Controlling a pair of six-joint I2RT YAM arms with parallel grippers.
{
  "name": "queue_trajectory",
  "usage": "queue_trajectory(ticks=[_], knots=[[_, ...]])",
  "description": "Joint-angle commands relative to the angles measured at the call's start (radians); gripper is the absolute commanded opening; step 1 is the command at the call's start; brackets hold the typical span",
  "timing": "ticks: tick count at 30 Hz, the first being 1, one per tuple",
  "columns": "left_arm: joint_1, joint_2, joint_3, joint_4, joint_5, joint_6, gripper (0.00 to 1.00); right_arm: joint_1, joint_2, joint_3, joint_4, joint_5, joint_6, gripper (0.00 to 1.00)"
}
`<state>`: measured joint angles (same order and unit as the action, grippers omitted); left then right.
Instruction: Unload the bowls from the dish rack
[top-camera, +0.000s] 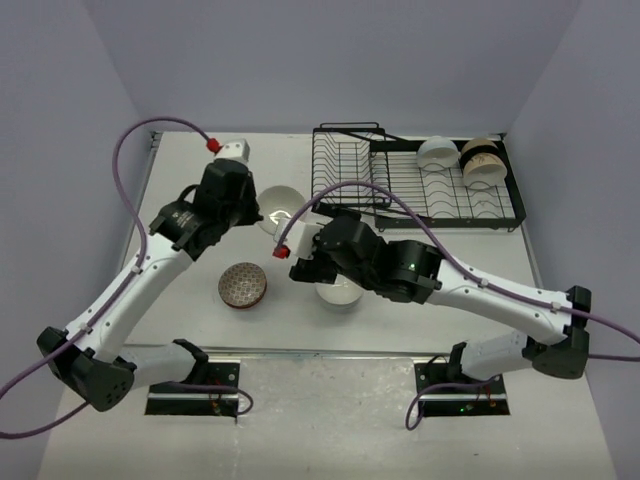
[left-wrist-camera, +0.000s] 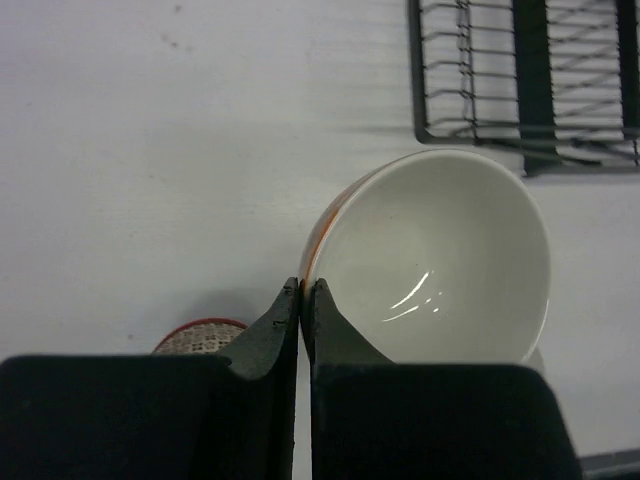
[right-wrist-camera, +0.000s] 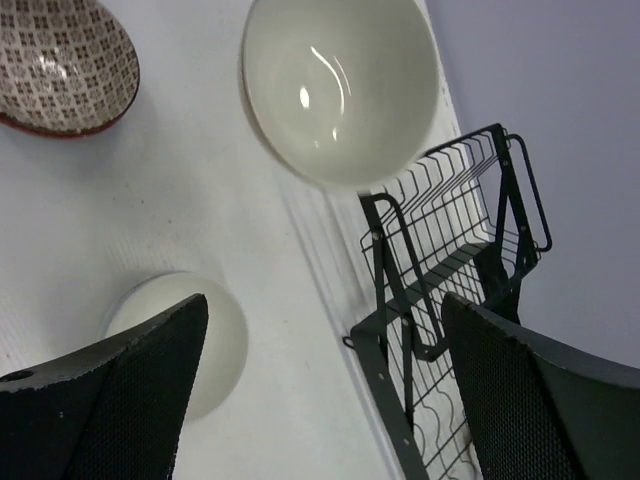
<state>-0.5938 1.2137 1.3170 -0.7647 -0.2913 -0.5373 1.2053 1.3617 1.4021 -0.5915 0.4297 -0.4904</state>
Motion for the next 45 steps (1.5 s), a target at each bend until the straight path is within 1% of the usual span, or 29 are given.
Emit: queue_trajectory(ticks=[1,2,3,5,6,7,9,10,14,16,17,18,19,20,25,29,34,37,38,40,41,42,43,44,45], knots=[[0.167,-0.057,0.001,0.120,0.050,-0.003,0.00,-0.001,-0.123,-0.017,0.119,0.052,0.074,0.99],[0.199,-0.043,-0.002,0.126,0.064,-0.003,0.00,-0.003,-0.143,-0.026,0.140,0.063,0.091,0.99],[0.271,-0.036,-0.007,0.136,0.101,-0.009,0.00,-0.007,-0.168,-0.037,0.160,0.078,0.114,0.99],[0.342,-0.011,-0.053,0.191,0.141,-0.032,0.00,-0.018,-0.248,-0.086,0.212,0.109,0.182,0.99],[0.377,-0.005,-0.077,0.217,0.182,-0.045,0.00,-0.032,-0.275,-0.104,0.226,0.127,0.212,0.99],[0.441,0.015,-0.138,0.284,0.216,-0.071,0.00,-0.041,-0.330,-0.144,0.236,0.127,0.281,0.99],[0.504,0.046,-0.186,0.350,0.277,-0.125,0.00,-0.067,-0.378,-0.204,0.236,0.097,0.369,0.99],[0.515,0.064,-0.224,0.369,0.277,-0.147,0.00,-0.072,-0.398,-0.224,0.236,0.084,0.392,0.99],[0.534,0.133,-0.323,0.498,0.255,-0.239,0.00,-0.095,-0.473,-0.308,0.234,0.061,0.483,0.99],[0.535,0.155,-0.349,0.562,0.227,-0.273,0.00,-0.127,-0.492,-0.344,0.234,0.035,0.559,0.99],[0.535,0.183,-0.358,0.574,0.219,-0.276,0.00,-0.145,-0.507,-0.351,0.225,0.011,0.581,0.99],[0.535,0.197,-0.364,0.600,0.205,-0.280,0.00,-0.194,-0.515,-0.359,0.214,-0.020,0.622,0.99],[0.535,0.213,-0.371,0.613,0.193,-0.283,0.00,-0.219,-0.516,-0.362,0.207,-0.081,0.641,0.99],[0.535,0.239,-0.381,0.625,0.169,-0.280,0.00,-0.255,-0.523,-0.367,0.193,-0.097,0.663,0.99],[0.535,0.303,-0.403,0.686,0.159,-0.271,0.00,-0.285,-0.527,-0.384,0.193,-0.111,0.679,0.99],[0.535,0.340,-0.438,0.786,0.172,-0.276,0.00,-0.328,-0.520,-0.376,0.194,-0.141,0.699,0.99],[0.535,0.394,-0.415,0.811,0.162,-0.271,0.00,-0.354,-0.529,-0.376,0.193,-0.144,0.717,0.99],[0.534,0.400,-0.404,0.812,0.155,-0.260,0.00,-0.377,-0.532,-0.382,0.193,-0.135,0.733,0.99],[0.529,0.399,-0.401,0.805,0.133,-0.248,0.12,-0.406,-0.529,-0.384,0.193,-0.138,0.759,0.99],[0.526,0.386,-0.389,0.789,0.129,-0.237,0.31,-0.464,-0.520,-0.387,0.193,-0.149,0.791,0.99],[0.523,0.379,-0.384,0.768,0.126,-0.234,0.52,-0.481,-0.516,-0.393,0.194,-0.158,0.817,0.99],[0.513,0.351,-0.381,0.766,0.109,-0.231,0.72,-0.516,-0.513,-0.396,0.199,-0.169,0.829,0.99],[0.503,0.333,-0.378,0.749,0.094,-0.224,0.95,-0.536,-0.506,-0.399,0.200,-0.167,0.869,0.99],[0.496,0.292,-0.374,0.699,0.078,-0.222,1.00,-0.553,-0.504,-0.403,0.206,-0.173,0.881,0.99],[0.490,0.265,-0.369,0.682,0.067,-0.222,1.00,-0.569,-0.503,-0.407,0.226,-0.192,0.891,0.99]])
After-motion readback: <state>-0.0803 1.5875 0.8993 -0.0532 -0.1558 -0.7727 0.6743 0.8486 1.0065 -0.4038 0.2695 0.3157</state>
